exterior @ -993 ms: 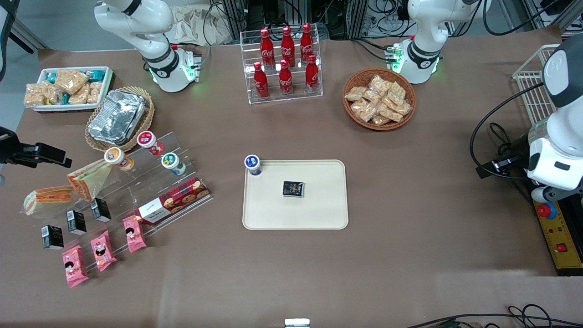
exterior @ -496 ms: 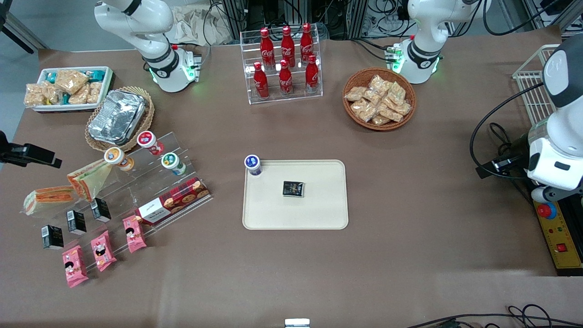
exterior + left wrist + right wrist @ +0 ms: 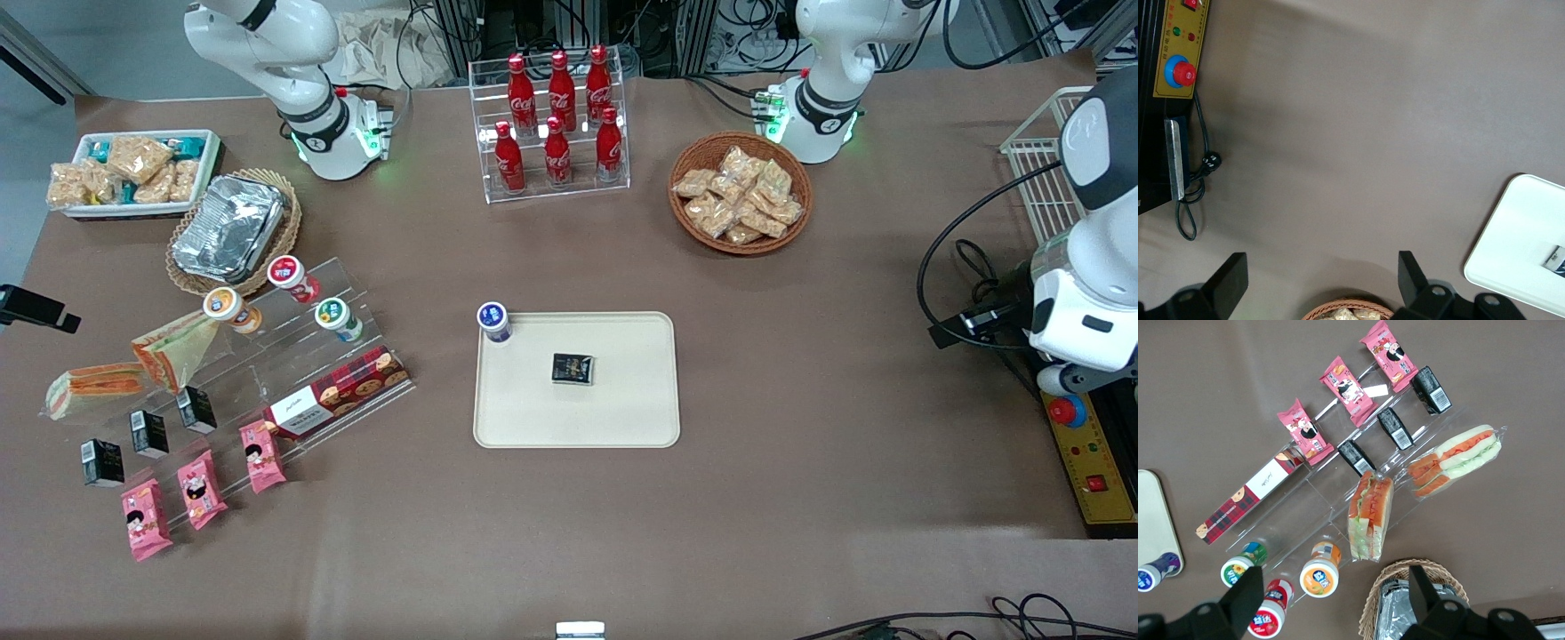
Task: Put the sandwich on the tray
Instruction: 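Move the right gripper down toward the wrapped sandwiches on the acrylic rack, then close the right gripper on the upright wrapped triangular sandwich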
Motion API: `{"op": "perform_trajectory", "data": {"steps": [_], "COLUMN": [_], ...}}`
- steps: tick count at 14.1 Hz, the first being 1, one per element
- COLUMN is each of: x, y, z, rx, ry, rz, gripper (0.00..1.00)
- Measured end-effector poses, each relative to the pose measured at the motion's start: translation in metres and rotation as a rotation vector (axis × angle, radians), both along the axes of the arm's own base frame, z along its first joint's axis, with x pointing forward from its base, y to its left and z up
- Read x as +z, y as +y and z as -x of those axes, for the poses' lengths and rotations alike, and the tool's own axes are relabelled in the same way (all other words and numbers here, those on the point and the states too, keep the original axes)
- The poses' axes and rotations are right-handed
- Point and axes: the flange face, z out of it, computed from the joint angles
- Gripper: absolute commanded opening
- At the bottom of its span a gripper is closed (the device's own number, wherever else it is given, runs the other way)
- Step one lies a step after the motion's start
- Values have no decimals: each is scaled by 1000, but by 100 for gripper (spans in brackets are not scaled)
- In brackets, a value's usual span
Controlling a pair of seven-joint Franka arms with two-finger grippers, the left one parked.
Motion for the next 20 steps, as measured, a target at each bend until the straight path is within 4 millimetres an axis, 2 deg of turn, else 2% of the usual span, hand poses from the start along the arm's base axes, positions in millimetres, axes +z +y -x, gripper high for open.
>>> {"op": "perform_trajectory", "data": {"steps": [4,6,11,15,20], "x": [-2,-12,-60,-103,-134], "y": [-6,-17,-73,-88,-116], "z": [0,-1,-4,-23,-29], "rx": [-6,-66,-405,-694,-893], "ry": [11,30,112,110,104], "rz": [39,47,76,122,66], "gripper": [97,97,97,97,97]}}
